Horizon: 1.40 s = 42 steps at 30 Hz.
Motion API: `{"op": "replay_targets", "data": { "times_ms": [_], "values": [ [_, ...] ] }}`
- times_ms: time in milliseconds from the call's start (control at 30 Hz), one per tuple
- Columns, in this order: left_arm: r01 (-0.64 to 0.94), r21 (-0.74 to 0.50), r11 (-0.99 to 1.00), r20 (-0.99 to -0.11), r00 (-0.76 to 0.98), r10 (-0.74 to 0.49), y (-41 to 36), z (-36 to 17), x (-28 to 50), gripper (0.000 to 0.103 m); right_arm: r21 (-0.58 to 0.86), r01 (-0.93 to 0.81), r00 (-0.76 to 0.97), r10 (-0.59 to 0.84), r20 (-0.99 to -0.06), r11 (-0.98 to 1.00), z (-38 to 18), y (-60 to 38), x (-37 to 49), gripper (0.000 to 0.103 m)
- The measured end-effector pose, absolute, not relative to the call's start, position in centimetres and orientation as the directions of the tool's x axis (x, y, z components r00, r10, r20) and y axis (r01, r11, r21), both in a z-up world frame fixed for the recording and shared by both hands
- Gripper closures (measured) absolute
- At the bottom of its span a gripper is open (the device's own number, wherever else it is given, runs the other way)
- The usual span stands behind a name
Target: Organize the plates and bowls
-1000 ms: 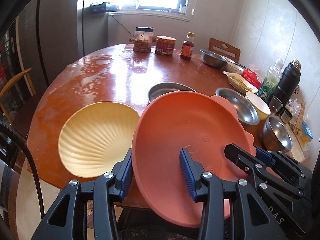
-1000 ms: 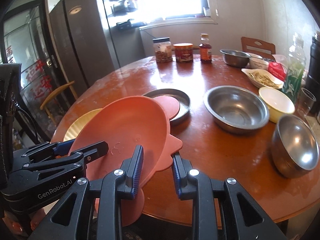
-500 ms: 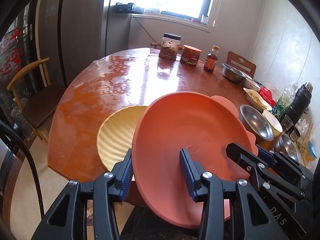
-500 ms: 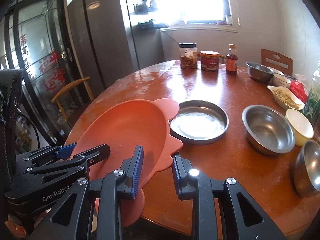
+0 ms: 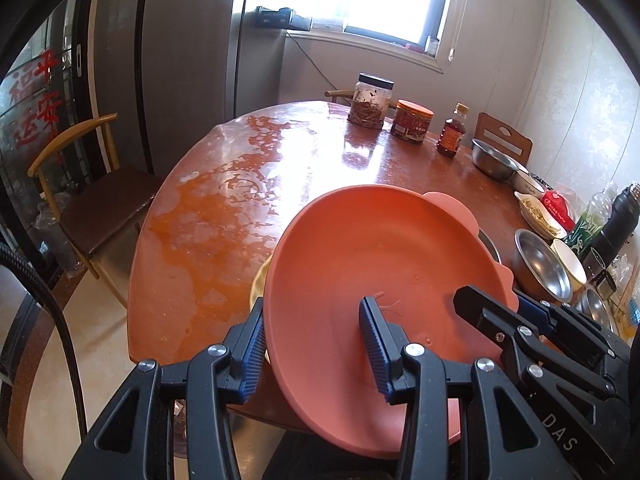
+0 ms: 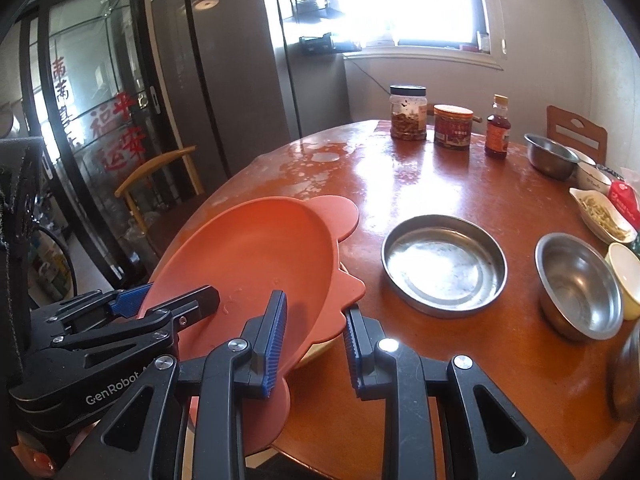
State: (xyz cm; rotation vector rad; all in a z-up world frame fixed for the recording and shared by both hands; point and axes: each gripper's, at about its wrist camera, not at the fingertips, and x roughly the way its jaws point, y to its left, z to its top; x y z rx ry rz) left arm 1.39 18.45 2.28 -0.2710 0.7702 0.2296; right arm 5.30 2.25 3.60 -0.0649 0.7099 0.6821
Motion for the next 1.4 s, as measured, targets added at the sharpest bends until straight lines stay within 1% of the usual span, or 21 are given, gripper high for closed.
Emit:
{"op": "replay_targets", "data": {
  "times_ms": [167,400,667,1033,1400],
  "values": [
    [-0.312,-0.144,0.939,-0.72,0.684,0.116,19.3,1.8,2.2,0.058,0.174,-0.598,0.546,0.557,-0.626,0.782,3.1,3.0,5.7,0.075],
    [-0.341,-0.147,0.928,-0.739,0.661,0.126,20.3,0.3,3.2,0.058,0.174,-0.596,0.527,0.545,-0.652,0.784,1.6,4.3,6.0,0.074],
    [-0.343,-0.122,0.932,-0.754,0.642,0.137,20.4,-0.7,4.6,0.058,0.182,-0.569,0.513,0.519,-0.684,0.802,-0.2,5.0,7.0,0.074],
    [-0.354,-0.068,0.933,-0.76,0.624,0.181,20.5,-0.9,6.0,0.058,0.148,-0.575,0.521,0.5,-0.692,0.804,-0.5,5.7,6.5,0.072],
    [-0.35,-0.092,0.932,-0.757,0.633,0.163,20.7,-0.9,6.2,0.058,0.152,-0.588,0.506,0.508,-0.697,0.795,-0.4,5.5,6.6,0.069]
  ]
}}
